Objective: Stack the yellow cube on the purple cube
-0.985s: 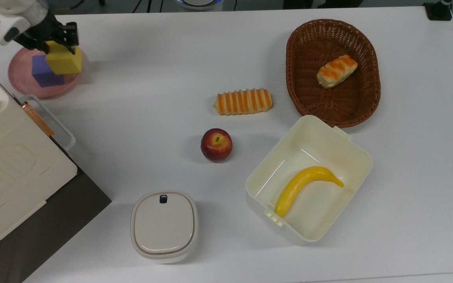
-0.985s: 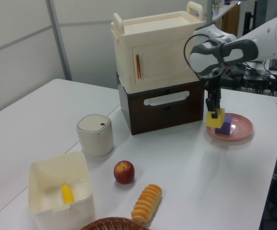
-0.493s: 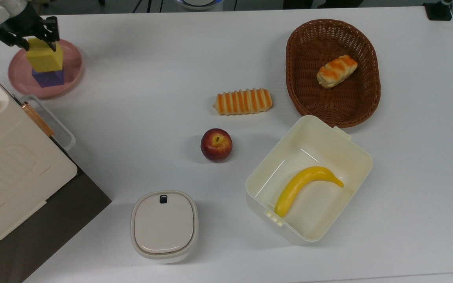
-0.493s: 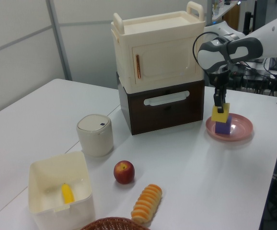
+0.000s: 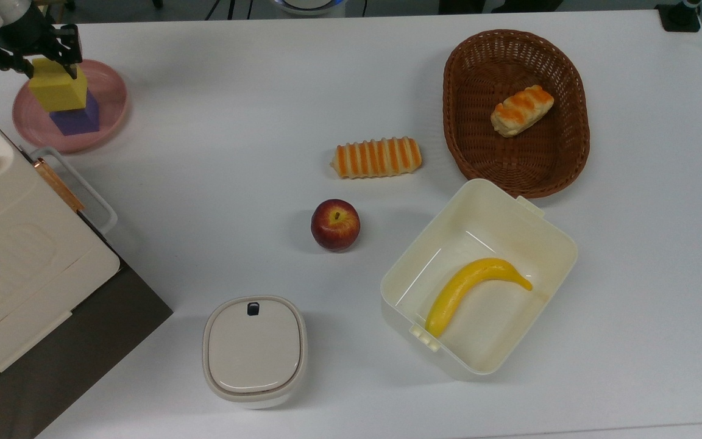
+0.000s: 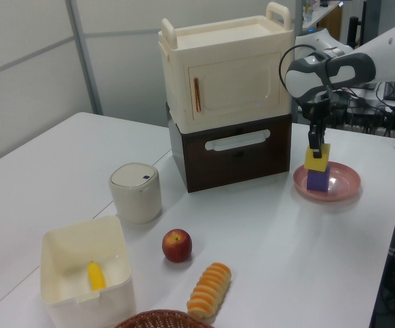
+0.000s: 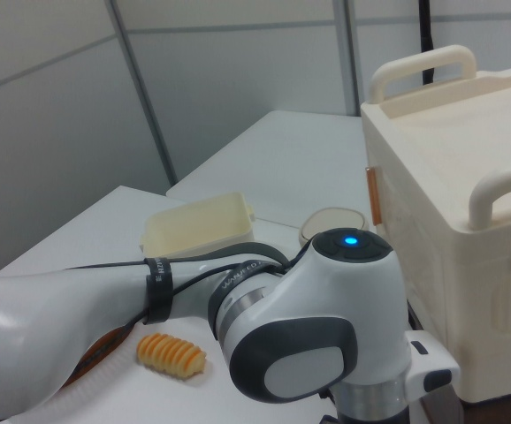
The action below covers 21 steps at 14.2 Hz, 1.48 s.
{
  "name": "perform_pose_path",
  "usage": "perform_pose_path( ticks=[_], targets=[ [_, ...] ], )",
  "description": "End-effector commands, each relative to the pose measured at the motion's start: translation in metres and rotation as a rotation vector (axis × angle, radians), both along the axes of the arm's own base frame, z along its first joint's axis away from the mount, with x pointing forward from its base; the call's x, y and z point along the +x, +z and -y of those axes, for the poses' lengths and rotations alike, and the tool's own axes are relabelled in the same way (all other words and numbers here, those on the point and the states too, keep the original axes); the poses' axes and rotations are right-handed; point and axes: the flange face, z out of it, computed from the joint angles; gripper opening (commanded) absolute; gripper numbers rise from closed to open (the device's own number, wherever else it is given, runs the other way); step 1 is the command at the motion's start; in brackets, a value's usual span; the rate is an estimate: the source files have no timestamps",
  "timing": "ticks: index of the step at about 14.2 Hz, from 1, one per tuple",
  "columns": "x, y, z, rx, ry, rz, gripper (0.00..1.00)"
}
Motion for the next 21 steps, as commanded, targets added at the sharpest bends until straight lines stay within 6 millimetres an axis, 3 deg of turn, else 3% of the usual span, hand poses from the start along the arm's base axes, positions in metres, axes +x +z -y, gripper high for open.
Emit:
perform_pose_path(
  ticks=[1, 2, 3, 12, 16, 17, 21],
  targets=[
    [0.0, 0.005, 0.006, -0.018, 0.019, 0.01, 0.73],
    [-0.001, 0.005, 0.007, -0.021, 0.018, 0.01, 0.94],
    [0.0, 0.006, 0.007, -0.022, 0.017, 0.012, 1.0],
    [0.0, 0.035, 0.01, -0.044, 0.001, 0.047, 1.0],
    [-0.001, 0.058, -0.007, -0.039, 0.005, 0.058, 1.0],
    [0.0, 0.062, -0.014, -0.031, 0.0, 0.052, 1.0],
    [0.035, 0.089, -0.121, -0.023, -0.089, 0.052, 1.0]
  ],
)
